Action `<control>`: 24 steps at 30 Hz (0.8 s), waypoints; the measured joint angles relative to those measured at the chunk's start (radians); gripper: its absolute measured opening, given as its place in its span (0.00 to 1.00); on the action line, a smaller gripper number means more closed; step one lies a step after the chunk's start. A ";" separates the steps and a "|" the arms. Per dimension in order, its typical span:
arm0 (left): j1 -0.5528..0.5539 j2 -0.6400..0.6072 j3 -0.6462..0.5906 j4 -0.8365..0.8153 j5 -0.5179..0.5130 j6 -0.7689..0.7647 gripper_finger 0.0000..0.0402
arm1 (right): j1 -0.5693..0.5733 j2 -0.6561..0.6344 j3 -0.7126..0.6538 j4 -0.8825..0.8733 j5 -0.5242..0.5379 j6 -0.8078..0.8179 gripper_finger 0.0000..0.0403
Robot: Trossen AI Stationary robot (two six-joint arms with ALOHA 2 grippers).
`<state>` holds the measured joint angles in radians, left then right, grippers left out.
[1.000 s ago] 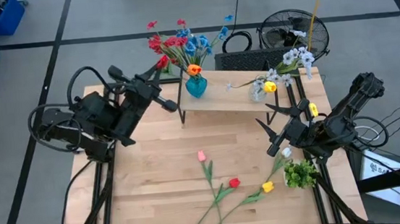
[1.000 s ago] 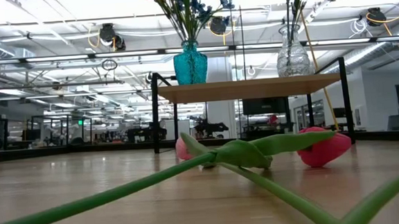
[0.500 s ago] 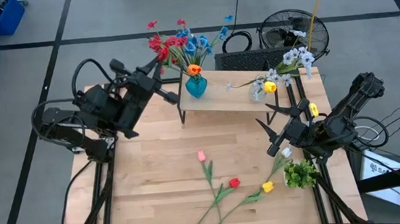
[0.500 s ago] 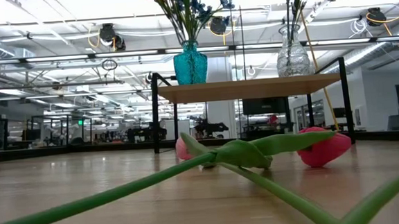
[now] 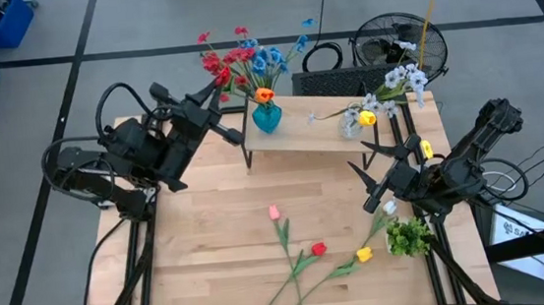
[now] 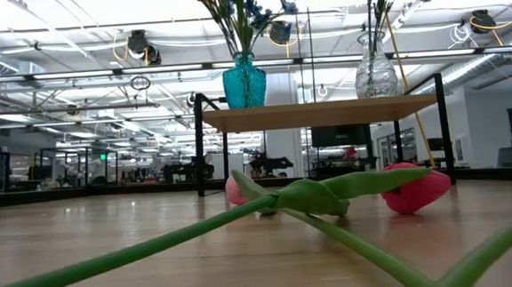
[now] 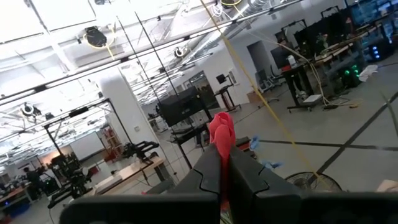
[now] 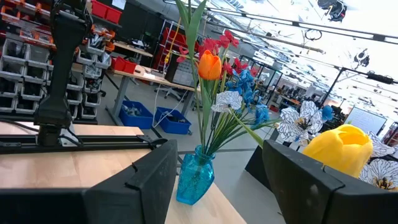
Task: Pick and place flowers into a vace then onto a shelf
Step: Put the left red tulip into the blue vase on the shelf
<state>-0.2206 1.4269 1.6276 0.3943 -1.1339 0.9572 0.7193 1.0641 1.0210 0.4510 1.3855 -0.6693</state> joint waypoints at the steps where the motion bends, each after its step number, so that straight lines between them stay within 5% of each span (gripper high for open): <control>1: -0.002 0.000 0.000 0.000 0.000 -0.007 0.03 | 0.000 0.000 0.000 0.000 0.000 0.000 0.57; 24: -0.040 0.000 0.000 0.007 -0.014 0.002 0.02 | 0.000 0.000 0.000 0.000 0.000 -0.024 0.57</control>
<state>-0.2607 1.4269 1.6279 0.4011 -1.1483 0.9596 0.7197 1.0641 1.0210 0.4511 1.3857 -0.6937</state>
